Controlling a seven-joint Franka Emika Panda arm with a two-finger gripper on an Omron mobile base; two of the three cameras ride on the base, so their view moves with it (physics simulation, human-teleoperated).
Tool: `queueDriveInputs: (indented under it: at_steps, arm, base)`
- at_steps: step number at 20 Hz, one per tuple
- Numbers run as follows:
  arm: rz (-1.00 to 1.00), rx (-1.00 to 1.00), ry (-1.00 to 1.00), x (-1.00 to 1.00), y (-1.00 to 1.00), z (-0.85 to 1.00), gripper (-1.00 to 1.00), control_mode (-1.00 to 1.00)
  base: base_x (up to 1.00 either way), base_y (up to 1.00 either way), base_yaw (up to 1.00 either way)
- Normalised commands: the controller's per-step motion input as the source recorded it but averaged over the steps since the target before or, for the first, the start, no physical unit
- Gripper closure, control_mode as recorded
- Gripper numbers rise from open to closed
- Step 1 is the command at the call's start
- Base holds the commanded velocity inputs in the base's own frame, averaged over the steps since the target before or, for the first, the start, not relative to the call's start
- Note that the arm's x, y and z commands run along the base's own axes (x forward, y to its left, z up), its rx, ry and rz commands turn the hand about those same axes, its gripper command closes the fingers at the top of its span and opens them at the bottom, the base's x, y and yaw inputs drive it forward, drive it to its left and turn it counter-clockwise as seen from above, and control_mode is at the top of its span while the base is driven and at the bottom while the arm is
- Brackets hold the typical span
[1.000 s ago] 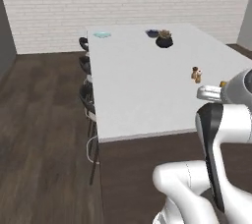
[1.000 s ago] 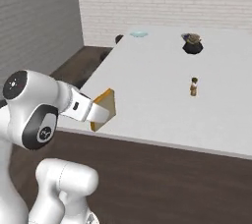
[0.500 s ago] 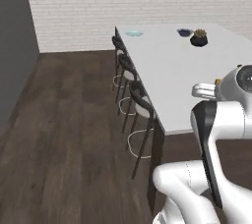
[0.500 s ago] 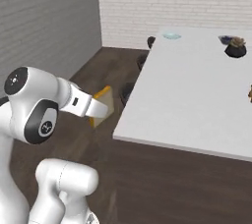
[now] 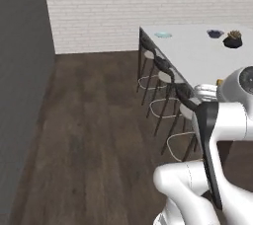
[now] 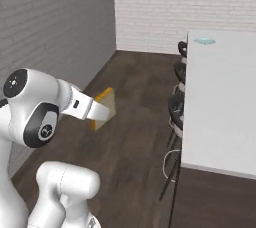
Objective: Start the toaster. Once the lever pops up, take the bread to the plate on the dining counter.
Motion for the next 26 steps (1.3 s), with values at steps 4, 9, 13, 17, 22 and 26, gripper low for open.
queueDriveInputs:
  at_steps: [4, 9, 13, 17, 22, 26]
  arm:
    - [0.0, 0.0, 0.0, 0.0, 0.0, 0.0, 1.0, 1.0]
    - [0.0, 0.0, 0.0, 0.0, 0.0, 0.0, 1.0, 1.0]
    - [0.0, 0.0, 0.0, 0.0, 0.0, 0.0, 1.0, 1.0]
    - [0.0, 0.0, 0.0, 0.0, 0.0, 0.0, 1.0, 1.0]
    - [0.0, 0.0, 0.0, 0.0, 0.0, 0.0, 1.0, 1.0]
    - [0.0, 0.0, 0.0, 0.0, 0.0, 0.0, 1.0, 1.0]
  base:
    - [1.0, 1.0, 0.0]
    - [1.0, 0.97, -0.05]
    - [1.0, 0.89, -0.06]
    - [1.0, 0.81, -0.05]
    - [1.0, 0.52, -0.2]
    - [1.0, 0.41, -0.43]
